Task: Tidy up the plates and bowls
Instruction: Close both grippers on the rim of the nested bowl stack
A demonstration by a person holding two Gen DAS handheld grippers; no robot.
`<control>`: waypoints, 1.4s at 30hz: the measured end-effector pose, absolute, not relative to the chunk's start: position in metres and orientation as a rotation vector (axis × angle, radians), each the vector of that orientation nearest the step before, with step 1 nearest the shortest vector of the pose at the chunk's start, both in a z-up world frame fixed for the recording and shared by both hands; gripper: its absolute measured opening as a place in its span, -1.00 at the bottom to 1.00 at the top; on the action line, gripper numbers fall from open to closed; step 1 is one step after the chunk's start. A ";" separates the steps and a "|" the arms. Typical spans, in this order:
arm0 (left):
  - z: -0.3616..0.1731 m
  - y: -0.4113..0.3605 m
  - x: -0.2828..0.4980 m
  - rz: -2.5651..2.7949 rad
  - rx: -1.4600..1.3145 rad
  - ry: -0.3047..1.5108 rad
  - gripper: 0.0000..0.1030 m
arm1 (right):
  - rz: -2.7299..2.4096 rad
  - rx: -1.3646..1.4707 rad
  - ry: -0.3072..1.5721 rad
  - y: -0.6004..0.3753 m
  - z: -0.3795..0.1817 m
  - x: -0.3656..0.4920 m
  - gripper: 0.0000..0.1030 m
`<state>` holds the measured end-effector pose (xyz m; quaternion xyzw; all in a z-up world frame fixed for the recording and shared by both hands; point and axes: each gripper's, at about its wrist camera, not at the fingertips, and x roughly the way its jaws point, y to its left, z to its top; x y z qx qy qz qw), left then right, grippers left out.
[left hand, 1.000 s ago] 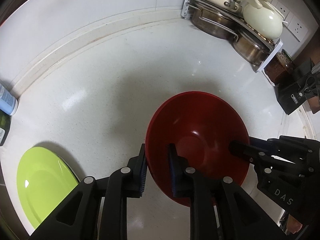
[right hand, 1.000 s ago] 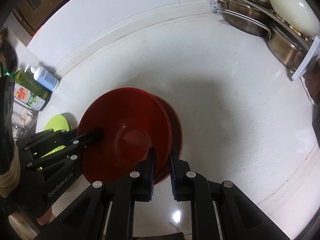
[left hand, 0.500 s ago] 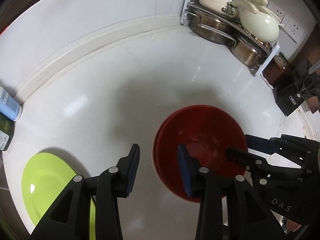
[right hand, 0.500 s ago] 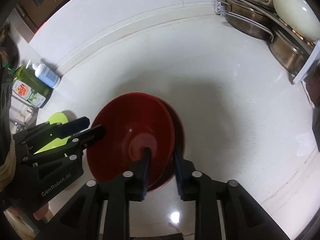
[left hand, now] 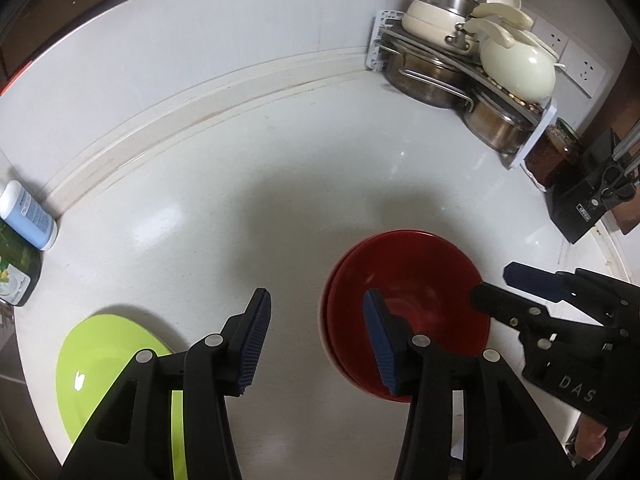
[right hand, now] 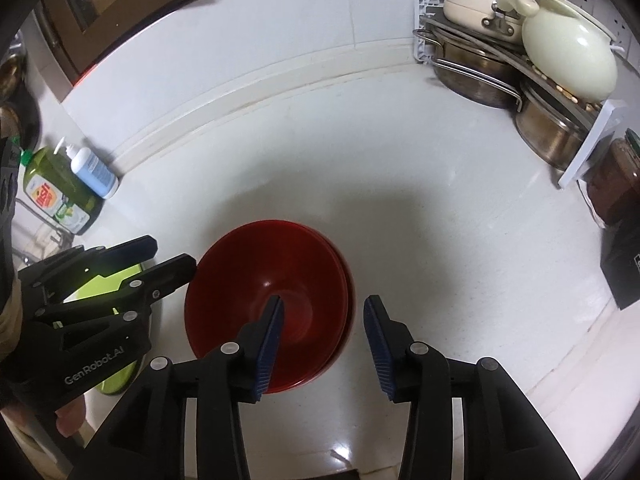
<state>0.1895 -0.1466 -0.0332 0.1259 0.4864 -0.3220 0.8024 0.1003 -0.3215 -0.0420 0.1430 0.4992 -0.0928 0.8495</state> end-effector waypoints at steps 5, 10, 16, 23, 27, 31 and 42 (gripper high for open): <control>-0.046 -0.148 0.192 -0.656 0.291 1.066 -0.07 | -0.224 0.330 1.048 -0.324 -0.046 0.101 -0.17; -0.061 -0.149 0.192 -0.651 0.303 1.109 -0.07 | -0.255 0.359 1.070 -0.328 -0.060 0.103 -0.17; -0.075 -0.155 0.191 -0.655 0.300 1.163 -0.07 | -0.249 0.397 1.105 -0.331 -0.077 0.105 -0.17; -0.087 -0.162 0.193 -0.648 0.302 1.199 -0.08 | -0.236 0.456 1.131 -0.337 -0.091 0.107 -0.17; -0.093 -0.167 0.194 -0.652 0.301 1.224 -0.13 | -0.230 0.483 1.150 -0.339 -0.098 0.109 -0.18; -0.097 -0.169 0.195 -0.672 0.268 1.263 -0.25 | -0.223 0.494 1.162 -0.341 -0.102 0.110 -0.18; -0.095 -0.175 0.193 -0.690 0.223 1.311 -0.50 | -0.229 0.556 1.183 -0.342 -0.107 0.108 -0.45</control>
